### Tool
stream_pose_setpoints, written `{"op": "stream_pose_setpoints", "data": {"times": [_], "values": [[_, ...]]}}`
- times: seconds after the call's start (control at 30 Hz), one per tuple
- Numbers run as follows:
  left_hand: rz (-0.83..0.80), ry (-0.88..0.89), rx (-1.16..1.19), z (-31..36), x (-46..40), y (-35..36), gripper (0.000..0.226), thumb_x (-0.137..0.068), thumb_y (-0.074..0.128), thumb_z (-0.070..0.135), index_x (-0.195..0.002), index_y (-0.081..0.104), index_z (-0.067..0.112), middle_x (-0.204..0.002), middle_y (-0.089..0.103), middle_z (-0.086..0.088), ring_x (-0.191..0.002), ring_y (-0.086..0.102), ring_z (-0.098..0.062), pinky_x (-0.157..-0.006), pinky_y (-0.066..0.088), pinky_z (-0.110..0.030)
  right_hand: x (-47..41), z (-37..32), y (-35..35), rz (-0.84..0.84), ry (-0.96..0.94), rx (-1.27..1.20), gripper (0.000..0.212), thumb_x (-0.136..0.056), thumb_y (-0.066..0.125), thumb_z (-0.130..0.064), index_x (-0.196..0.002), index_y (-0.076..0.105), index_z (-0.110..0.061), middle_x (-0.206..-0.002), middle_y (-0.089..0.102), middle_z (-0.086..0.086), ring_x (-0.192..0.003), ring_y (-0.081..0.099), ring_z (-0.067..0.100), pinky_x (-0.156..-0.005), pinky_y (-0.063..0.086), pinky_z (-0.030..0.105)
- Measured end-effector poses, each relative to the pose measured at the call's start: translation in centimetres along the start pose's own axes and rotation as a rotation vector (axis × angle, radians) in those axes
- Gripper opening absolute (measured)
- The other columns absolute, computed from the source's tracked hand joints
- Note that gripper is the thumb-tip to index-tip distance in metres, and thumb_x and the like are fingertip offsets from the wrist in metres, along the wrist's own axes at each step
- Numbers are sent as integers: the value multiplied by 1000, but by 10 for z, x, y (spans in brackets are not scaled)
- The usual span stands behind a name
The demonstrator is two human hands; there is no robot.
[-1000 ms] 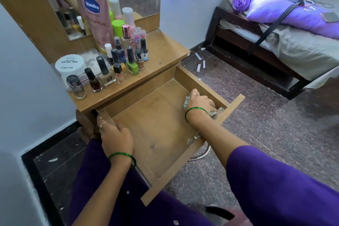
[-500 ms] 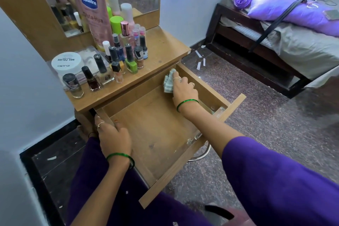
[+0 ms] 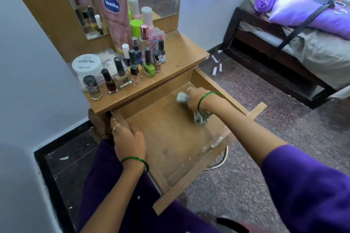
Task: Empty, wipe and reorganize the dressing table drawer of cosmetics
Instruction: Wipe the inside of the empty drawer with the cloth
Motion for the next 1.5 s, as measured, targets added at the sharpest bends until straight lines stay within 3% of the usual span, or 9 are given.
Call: {"op": "stream_pose_setpoints", "data": {"times": [0.1, 0.2, 0.33, 0.5, 0.7, 0.9, 1.07, 1.27, 1.5], "values": [[13, -3, 33, 1, 0, 0, 51, -97, 42, 25, -145, 25, 15, -131, 50, -13, -102, 57, -25, -78, 44, -34, -22, 9, 1, 224, 217, -98, 47, -88, 53, -9, -133, 40, -8, -122, 55, 13, -109, 57, 32, -76, 44, 38], [28, -15, 70, 0, 0, 1, 45, -100, 32, 35, -142, 31, 18, -121, 55, -6, -91, 56, -17, -71, 45, -32, -41, 8, 15, 223, 210, -50, 46, -92, 46, -11, -137, 35, -8, -134, 42, 15, -123, 44, 35, -92, 42, 41], [46, -22, 132, 6, 3, -3, 41, -103, 27, 29, -141, 35, 19, -121, 50, 4, -93, 50, -10, -72, 37, -25, -47, -9, 34, 202, 136, -4, 46, -95, 38, -9, -141, 36, -13, -144, 28, 15, -129, 32, 35, -97, 40, 43], [61, -57, 163, 7, 4, -4, 41, -103, 26, 25, -142, 35, 20, -110, 51, 6, -95, 48, -8, -66, 30, -11, -10, -73, 66, 166, -202, 100, 41, -97, 34, -13, -137, 42, -14, -144, 27, 13, -127, 35, 35, -97, 41, 45], [53, -55, 136, 3, 1, -5, 41, -103, 26, 24, -143, 34, 18, -109, 55, 0, -72, 45, -1, -54, 28, -15, 2, -118, 79, 125, -525, 135, 51, -93, 49, -17, -142, 36, -18, -145, 29, 10, -120, 42, 33, -96, 43, 43], [66, -53, 148, 2, 2, -3, 42, -103, 26, 23, -144, 31, 17, -93, 52, 14, -64, 39, 6, -60, 31, -18, 22, -89, 70, -20, -718, 397, 44, -91, 53, -19, -134, 46, -20, -144, 31, 4, -118, 42, 31, -96, 44, 44], [80, -62, 169, 0, 0, -3, 43, -103, 27, 24, -145, 31, 16, -87, 53, 13, -63, 42, 7, -52, 33, -7, 51, -49, 65, -425, -746, 373, 42, -83, 50, -4, -124, 53, -13, -123, 53, 7, -108, 54, 27, -95, 47, 39], [84, -79, 185, 0, -1, -2, 43, -103, 27, 25, -145, 32, 19, -112, 54, 3, -90, 47, -7, -70, 32, -15, 8, -47, 39, 38, -475, 180, 31, -89, 50, -14, -119, 55, -14, -122, 49, 9, -112, 50, 31, -95, 46, 42], [101, -38, 176, -7, -6, 1, 42, -103, 28, 26, -143, 35, 19, -115, 60, -4, -97, 55, -15, -75, 34, -20, 21, -104, 65, 108, -732, 330, 35, -94, 45, -15, -128, 52, -18, -148, 25, 12, -122, 43, 32, -96, 45, 44]]}}
Point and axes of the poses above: each hand's wrist, its own x-axis away from the middle knuckle, its own y-axis out of the palm, z = x × y, the point moved 3 cm from there along -x, towards the middle knuckle
